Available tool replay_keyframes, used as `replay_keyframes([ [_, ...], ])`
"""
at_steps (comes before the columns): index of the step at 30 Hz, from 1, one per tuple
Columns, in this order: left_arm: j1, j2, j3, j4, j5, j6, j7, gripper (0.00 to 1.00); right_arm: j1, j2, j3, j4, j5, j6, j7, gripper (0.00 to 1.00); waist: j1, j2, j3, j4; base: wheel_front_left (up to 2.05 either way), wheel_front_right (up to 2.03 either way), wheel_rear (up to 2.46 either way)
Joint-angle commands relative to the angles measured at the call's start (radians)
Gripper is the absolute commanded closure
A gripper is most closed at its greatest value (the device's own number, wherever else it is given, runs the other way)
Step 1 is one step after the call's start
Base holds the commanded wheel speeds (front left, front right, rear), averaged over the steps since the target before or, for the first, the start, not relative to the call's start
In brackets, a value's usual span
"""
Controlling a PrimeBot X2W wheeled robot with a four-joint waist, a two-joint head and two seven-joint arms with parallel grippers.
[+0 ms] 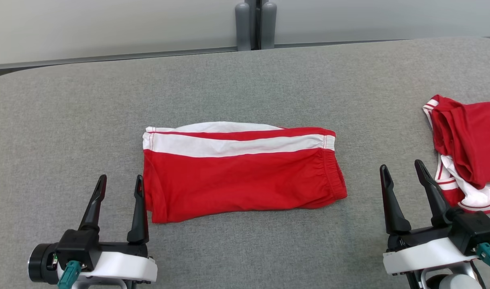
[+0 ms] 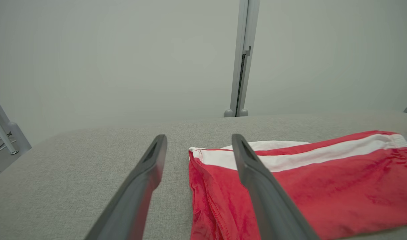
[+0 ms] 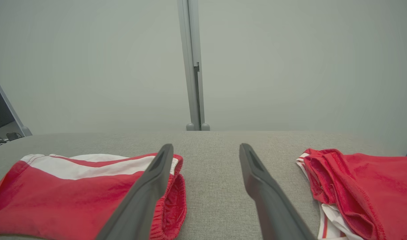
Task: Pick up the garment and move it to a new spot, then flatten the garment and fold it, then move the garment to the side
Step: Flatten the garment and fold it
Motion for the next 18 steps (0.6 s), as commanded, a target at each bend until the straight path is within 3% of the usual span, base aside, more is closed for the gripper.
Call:
replay_keyframes([
  [1,-0.015,0.001,0.0,0.002,-0.007,-0.002,0.002,0.0,0.002,-0.006,0.0,0.0,0.006,0.0,0.003,0.0,0.0,0.0,0.003,0.004,0.0,0.0,0.0],
  [8,-0.062,-0.014,-0.025,0.007,-0.002,-0.015,0.0,0.0,-0.064,-0.034,0.034,0.067,0.026,0.0,0.021,0.0,0.0,0.0,0.052,0.051,0.0,0.0,0.0],
  [18,-0.149,-0.049,-0.05,0.055,0.005,-0.047,-0.023,0.0,-0.253,-0.061,0.116,0.377,0.08,0.0,0.003,0.0,0.0,0.0,0.137,0.121,0.0,0.0,0.0],
])
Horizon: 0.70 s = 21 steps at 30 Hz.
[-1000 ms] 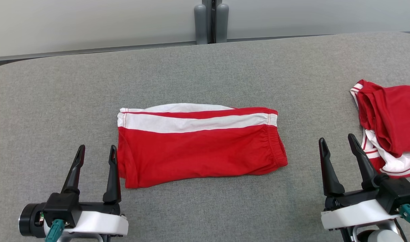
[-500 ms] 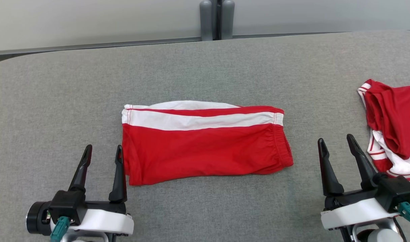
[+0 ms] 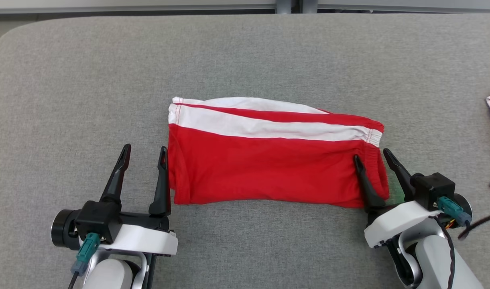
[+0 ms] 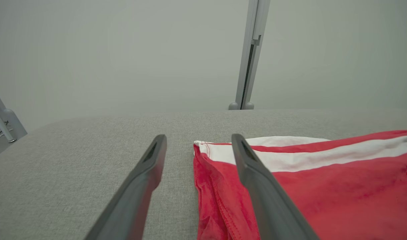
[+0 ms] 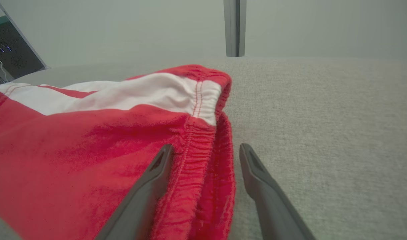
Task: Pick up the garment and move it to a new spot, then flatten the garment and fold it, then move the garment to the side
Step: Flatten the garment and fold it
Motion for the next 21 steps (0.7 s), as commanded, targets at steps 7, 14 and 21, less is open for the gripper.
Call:
replay_keyframes([
  [7,-0.042,-0.014,0.001,0.03,0.016,-0.018,-0.012,0.0,-0.072,-0.032,0.051,0.177,0.08,0.0,0.012,0.0,0.0,0.0,0.038,0.024,0.0,0.0,0.0],
  [14,-0.054,-0.02,0.011,0.036,0.03,-0.031,-0.014,0.0,-0.089,-0.069,0.142,0.207,0.179,-0.001,0.027,1.0,0.0,0.0,0.044,0.007,0.0,0.0,0.0],
  [21,-0.053,-0.026,0.022,0.033,0.036,-0.041,-0.014,0.0,-0.08,-0.125,0.182,0.188,0.228,-0.001,0.007,1.0,0.0,0.0,0.042,-0.009,0.0,0.0,0.0],
])
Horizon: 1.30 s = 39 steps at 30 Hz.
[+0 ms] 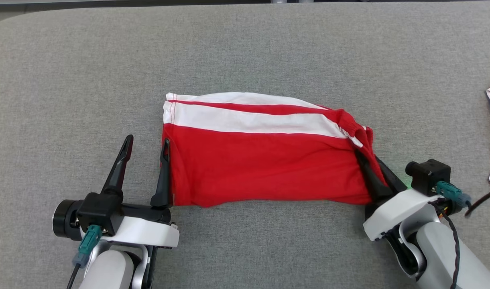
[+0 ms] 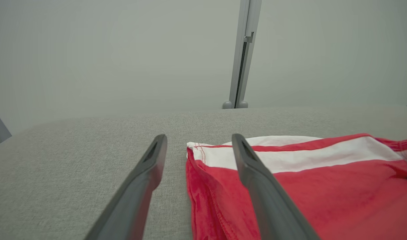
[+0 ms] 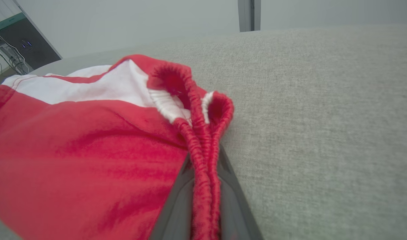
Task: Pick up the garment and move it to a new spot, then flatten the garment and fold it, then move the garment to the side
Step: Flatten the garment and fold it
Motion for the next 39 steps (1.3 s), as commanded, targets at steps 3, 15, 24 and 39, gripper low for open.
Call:
replay_keyframes([
  [3,-0.004,-0.001,0.01,-0.003,0.009,-0.007,-0.004,0.0,0.049,-0.049,0.007,0.007,0.019,-0.003,-0.004,1.0,0.0,0.0,-0.006,-0.01,0.0,0.0,0.0],
  [15,0.007,-0.011,0.025,0.001,0.026,-0.022,-0.004,0.0,0.097,-0.142,-0.002,-0.101,0.065,-0.003,0.032,1.0,0.0,0.0,-0.022,-0.035,0.0,0.0,0.0],
  [24,0.008,-0.014,0.031,0.008,0.038,-0.027,-0.004,0.0,0.092,-0.156,0.056,-0.365,0.449,-0.002,0.207,1.0,0.0,0.0,-0.033,-0.043,0.0,0.0,0.0],
  [39,-0.018,-0.041,0.022,0.022,0.048,-0.052,-0.004,0.0,-0.103,0.049,0.162,-0.351,0.898,-0.001,0.43,1.0,0.0,0.0,-0.024,0.031,0.0,0.0,0.0],
])
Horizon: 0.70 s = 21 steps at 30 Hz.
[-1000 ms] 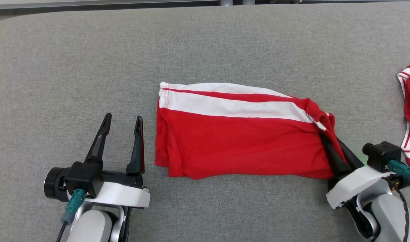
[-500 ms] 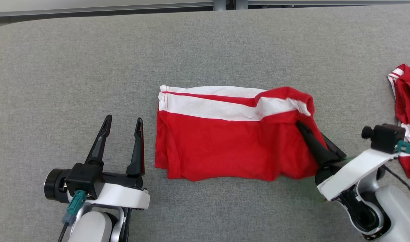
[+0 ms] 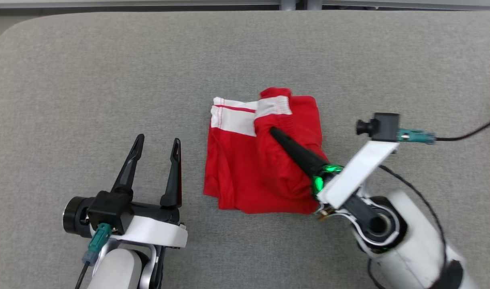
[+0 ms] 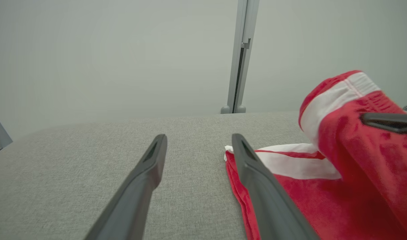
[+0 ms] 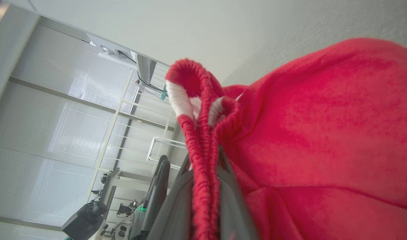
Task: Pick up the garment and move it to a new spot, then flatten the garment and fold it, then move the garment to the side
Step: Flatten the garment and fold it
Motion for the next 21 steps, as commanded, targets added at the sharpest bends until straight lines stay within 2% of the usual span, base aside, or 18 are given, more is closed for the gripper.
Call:
replay_keyframes([
  [1,-0.013,0.001,-0.001,0.001,0.006,-0.001,-0.004,0.0,-0.015,0.004,0.006,0.016,-0.001,0.001,0.002,1.0,0.0,0.0,0.003,0.014,0.0,0.0,0.0],
  [6,-0.022,-0.013,-0.008,0.006,0.007,-0.009,-0.004,0.0,-0.098,0.06,0.07,0.191,-0.038,0.001,-0.045,1.0,0.0,0.0,0.012,0.055,0.0,0.0,0.0],
  [11,-0.023,-0.023,-0.008,0.006,0.007,-0.013,-0.004,0.0,-0.147,0.082,0.121,0.34,-0.074,0.001,-0.133,1.0,0.0,0.0,0.019,0.079,0.0,0.0,0.0],
  [12,-0.022,-0.024,-0.007,0.006,0.009,-0.014,-0.004,0.0,-0.154,0.087,0.131,0.353,-0.072,0.001,-0.148,0.58,0.0,0.0,0.02,0.081,0.0,0.0,0.0],
  [13,-0.021,-0.026,-0.006,0.005,0.01,-0.014,-0.004,0.0,-0.159,0.091,0.141,0.363,-0.07,0.001,-0.161,0.0,0.0,0.0,0.021,0.081,0.0,0.0,0.0],
  [16,-0.015,-0.026,0.001,0.003,0.014,-0.013,-0.004,0.0,-0.179,0.097,0.172,0.365,-0.076,0.001,-0.211,0.0,0.0,0.0,0.022,0.077,0.0,0.0,0.0],
  [21,-0.014,-0.029,0.008,0.003,0.022,-0.02,-0.004,0.0,-0.204,0.084,0.232,0.294,-0.083,0.001,-0.291,0.0,0.0,0.0,0.022,0.056,0.0,0.0,0.0],
])
